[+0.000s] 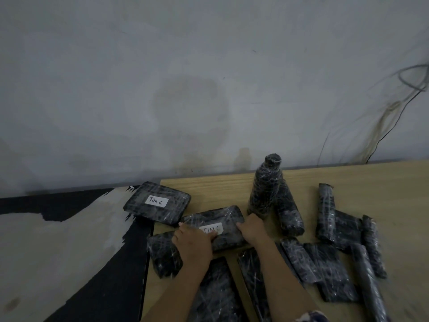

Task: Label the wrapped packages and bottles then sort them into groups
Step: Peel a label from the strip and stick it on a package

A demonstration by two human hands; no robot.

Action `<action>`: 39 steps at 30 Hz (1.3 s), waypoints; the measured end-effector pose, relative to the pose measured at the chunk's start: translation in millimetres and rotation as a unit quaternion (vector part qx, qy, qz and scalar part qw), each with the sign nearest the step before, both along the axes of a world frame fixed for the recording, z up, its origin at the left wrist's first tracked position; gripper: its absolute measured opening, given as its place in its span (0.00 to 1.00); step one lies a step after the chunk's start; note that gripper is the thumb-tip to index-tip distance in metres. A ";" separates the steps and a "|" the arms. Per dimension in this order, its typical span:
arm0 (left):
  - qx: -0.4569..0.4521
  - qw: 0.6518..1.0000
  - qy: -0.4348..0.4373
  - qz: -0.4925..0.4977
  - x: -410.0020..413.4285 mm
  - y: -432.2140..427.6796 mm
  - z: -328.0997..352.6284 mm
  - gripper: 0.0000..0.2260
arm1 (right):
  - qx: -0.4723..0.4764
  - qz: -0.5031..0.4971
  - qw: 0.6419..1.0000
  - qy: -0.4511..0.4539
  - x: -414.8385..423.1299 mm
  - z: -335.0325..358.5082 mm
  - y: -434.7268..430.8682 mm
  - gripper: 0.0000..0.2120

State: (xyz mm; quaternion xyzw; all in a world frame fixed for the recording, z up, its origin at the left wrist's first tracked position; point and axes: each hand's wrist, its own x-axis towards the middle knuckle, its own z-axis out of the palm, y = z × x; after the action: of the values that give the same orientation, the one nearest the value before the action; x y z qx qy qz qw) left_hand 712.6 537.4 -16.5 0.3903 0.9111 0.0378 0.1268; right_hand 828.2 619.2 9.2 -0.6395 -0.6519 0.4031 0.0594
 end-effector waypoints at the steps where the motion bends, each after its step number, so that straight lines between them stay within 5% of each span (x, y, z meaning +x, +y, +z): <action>1: -0.017 1.000 0.003 -0.001 2.7 3.5 1.7 0.41 | 0.002 0.001 1.000 -0.010 0.0 1.2 -0.3 0.20; 6: -0.055 0.997 0.040 -0.024 2.2 9.6 0.1 0.25 | 0.034 -0.036 0.998 -0.046 -1.6 4.1 -2.9 0.14; 18: -0.105 0.973 0.150 -0.141 -7.4 9.9 -8.3 0.15 | 0.120 -0.019 0.984 -0.130 -2.3 7.1 -18.2 0.14; 26: -0.089 0.975 0.132 -0.153 -12.9 6.0 -6.5 0.19 | 0.151 0.020 0.965 -0.212 -4.4 2.9 -21.6 0.14; 32: -0.018 0.972 0.124 -0.200 -5.5 0.9 29.8 0.09 | 0.274 0.009 0.918 -0.286 -13.0 3.0 -44.0 0.10; 39: 0.061 0.960 0.162 -0.221 -40.3 -61.7 60.4 0.22 | 0.309 -0.010 0.922 -0.235 -45.9 8.1 -95.1 0.10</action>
State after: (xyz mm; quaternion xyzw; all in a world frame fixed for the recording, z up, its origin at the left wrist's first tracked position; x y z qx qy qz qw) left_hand 672.3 475.7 43.9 0.5898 0.8065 0.0002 -0.0414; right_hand 782.3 524.1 17.3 -0.6721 -0.7329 0.0192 0.1033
